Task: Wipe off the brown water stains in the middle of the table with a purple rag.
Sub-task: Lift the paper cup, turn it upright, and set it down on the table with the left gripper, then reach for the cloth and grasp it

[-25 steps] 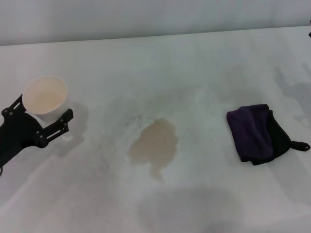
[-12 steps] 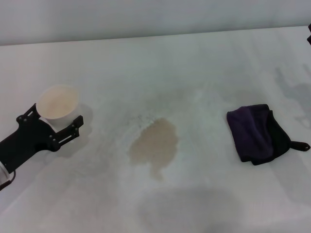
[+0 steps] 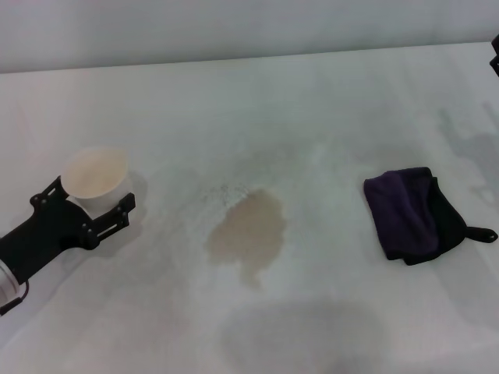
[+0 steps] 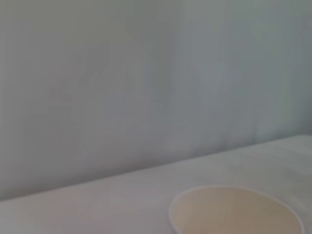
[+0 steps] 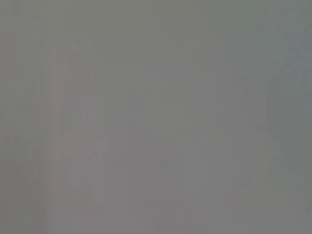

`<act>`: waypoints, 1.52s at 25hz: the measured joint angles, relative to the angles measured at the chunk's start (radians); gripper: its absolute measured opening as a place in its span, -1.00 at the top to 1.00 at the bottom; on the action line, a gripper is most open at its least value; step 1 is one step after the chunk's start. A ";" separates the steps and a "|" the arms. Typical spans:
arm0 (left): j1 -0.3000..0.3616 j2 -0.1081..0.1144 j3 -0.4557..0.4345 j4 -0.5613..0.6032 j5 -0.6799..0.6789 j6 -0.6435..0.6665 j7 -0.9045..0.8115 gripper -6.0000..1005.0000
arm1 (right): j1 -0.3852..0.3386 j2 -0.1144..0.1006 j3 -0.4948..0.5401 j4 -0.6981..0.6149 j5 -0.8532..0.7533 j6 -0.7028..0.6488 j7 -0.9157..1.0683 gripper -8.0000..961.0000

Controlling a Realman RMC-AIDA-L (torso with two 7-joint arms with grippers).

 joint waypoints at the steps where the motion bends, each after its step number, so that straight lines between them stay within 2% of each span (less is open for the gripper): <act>1: -0.001 0.000 0.000 -0.004 0.002 -0.009 -0.001 -0.75 | 0.002 0.000 -0.003 0.000 0.000 0.002 0.000 -0.81; 8: -0.019 0.000 0.000 -0.049 0.004 -0.041 -0.004 -0.75 | 0.012 0.001 -0.008 0.004 -0.001 0.000 0.017 -0.81; 21: -0.013 -0.001 0.014 -0.048 0.007 -0.045 0.017 -0.75 | 0.024 0.003 -0.009 -0.001 -0.023 -0.013 0.030 -0.81; 32: 0.008 -0.006 0.015 -0.066 0.005 -0.058 0.094 -0.75 | 0.024 0.003 -0.010 -0.001 -0.025 -0.017 0.030 -0.81; 38: 0.055 -0.009 0.014 -0.067 -0.027 -0.020 0.174 -0.75 | 0.025 0.000 -0.022 -0.001 -0.026 -0.017 0.031 -0.81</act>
